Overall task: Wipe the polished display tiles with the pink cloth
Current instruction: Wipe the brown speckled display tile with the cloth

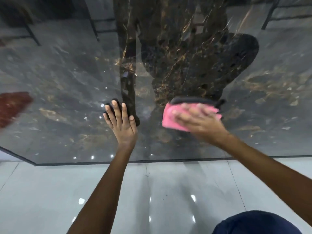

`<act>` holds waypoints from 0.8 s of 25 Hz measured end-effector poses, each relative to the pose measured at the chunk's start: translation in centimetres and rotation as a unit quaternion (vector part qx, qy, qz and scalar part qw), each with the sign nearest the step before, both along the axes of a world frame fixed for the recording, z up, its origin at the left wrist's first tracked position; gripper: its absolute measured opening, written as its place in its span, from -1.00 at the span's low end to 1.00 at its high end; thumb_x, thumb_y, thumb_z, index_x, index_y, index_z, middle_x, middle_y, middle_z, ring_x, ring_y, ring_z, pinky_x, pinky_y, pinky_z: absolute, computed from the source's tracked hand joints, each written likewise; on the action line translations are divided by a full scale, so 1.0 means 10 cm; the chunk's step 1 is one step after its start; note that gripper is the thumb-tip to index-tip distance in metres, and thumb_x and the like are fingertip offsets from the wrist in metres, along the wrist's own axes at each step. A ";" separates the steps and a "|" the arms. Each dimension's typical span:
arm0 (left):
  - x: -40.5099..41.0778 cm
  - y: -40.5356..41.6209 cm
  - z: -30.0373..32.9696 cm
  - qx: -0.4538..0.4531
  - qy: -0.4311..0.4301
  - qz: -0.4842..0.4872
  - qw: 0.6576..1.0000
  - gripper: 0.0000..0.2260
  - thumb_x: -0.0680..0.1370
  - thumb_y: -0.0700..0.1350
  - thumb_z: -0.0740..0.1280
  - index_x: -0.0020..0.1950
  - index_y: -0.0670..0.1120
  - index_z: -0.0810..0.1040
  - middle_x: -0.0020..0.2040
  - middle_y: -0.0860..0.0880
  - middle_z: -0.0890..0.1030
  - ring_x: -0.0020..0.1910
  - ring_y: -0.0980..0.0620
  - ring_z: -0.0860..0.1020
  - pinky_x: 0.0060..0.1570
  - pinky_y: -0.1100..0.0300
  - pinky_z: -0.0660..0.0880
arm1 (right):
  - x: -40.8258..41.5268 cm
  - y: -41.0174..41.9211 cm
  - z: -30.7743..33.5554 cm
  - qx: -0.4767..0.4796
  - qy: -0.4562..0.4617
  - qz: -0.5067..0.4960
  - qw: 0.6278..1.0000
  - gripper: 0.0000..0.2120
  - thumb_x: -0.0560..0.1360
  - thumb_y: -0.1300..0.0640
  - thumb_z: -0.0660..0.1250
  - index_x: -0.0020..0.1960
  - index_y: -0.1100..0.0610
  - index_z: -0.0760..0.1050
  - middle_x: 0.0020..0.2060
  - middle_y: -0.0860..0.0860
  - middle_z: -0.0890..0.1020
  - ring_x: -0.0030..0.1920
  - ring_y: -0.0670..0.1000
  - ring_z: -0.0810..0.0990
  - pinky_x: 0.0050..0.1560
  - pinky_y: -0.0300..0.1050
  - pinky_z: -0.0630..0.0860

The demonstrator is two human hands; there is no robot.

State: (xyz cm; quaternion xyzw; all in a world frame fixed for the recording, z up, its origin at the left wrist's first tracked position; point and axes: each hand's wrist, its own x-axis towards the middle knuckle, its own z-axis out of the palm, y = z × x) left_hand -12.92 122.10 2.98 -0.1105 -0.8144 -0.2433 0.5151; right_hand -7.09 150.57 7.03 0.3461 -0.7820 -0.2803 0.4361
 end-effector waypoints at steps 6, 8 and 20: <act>-0.04 0.06 -0.33 0.016 0.008 -0.013 1.000 -0.54 0.71 0.03 -0.10 0.60 0.07 -0.13 0.60 0.09 -0.19 0.57 0.01 -0.20 0.53 0.01 -0.21 | 0.32 0.51 -1.00 0.149 -0.174 -0.088 0.970 0.20 0.14 0.23 0.50 0.57 0.21 -0.19 0.56 0.13 -0.12 0.48 0.11 0.17 0.45 0.09 0.10; -0.08 0.06 -0.35 0.012 0.022 -0.011 1.000 -0.54 0.70 0.03 -0.11 0.60 0.07 -0.13 0.60 0.08 -0.18 0.57 0.00 -0.19 0.53 0.00 -0.20 | 0.28 0.35 -1.15 0.197 -0.216 -0.051 0.955 0.23 0.16 0.25 0.55 0.55 0.23 -0.22 0.56 0.09 -0.15 0.46 0.03 0.28 0.48 -0.01 0.12; -0.17 0.12 -0.59 0.025 0.080 0.006 0.996 -0.55 0.70 0.01 -0.10 0.60 0.07 -0.04 0.60 0.10 -0.09 0.58 0.00 -0.10 0.53 -0.01 -0.10 | -0.08 -1.20 -1.76 0.281 -0.343 -0.043 0.895 -0.32 0.59 0.31 0.07 0.56 0.16 -0.24 0.56 0.01 -0.16 0.55 0.00 -0.12 0.36 -0.07 -0.38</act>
